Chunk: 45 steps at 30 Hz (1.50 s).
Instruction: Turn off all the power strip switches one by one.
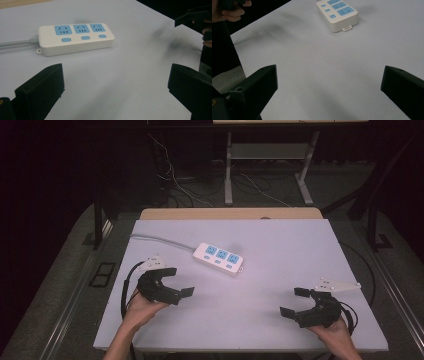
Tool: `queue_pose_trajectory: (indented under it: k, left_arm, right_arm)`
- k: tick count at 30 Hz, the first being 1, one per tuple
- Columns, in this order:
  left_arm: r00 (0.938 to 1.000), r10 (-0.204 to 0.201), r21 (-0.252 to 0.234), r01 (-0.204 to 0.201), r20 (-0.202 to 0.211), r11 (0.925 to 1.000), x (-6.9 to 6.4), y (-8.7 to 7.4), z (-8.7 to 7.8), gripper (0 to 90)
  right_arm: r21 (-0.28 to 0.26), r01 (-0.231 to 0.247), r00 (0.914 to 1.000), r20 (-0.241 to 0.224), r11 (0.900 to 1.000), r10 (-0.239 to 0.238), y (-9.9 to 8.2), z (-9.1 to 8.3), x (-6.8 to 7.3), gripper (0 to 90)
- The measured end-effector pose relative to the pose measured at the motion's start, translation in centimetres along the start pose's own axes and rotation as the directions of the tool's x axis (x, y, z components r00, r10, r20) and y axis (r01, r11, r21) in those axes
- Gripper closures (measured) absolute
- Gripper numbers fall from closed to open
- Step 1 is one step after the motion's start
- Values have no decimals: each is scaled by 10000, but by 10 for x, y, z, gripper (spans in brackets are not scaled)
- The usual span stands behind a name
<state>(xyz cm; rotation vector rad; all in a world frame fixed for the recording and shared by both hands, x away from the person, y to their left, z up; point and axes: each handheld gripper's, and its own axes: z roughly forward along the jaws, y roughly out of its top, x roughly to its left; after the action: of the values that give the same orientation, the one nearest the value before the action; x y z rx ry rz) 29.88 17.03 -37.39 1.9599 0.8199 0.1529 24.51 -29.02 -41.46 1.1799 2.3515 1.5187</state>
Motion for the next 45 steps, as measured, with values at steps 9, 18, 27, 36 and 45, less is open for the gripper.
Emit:
queue_pose_trajectory:
  k: [9,18,27,36,45]
  left_arm:
    - [10000,-5,240,5,-10,9997,9,14,6,0]
    - [10000,-68,629,66,31,9980,19,28,15,0]
    - [10000,-75,961,75,-4,9953,25,38,24,0]
    - [9999,19,1322,-4,-111,9912,32,46,32,0]
    - [9996,229,1723,-195,-178,9849,32,53,44,10]
  right_arm:
    - [-7,6,10000,5,10000,-6,0,0,0,6]
    - [-8,-10,10000,11,10000,10,0,0,-1,6]
    - [-1,-57,10000,12,10000,57,0,0,-1,6]
    - [16,-31,10000,23,10000,31,0,0,-1,6]
    - [18,-31,10000,35,10000,31,0,0,-1,6]
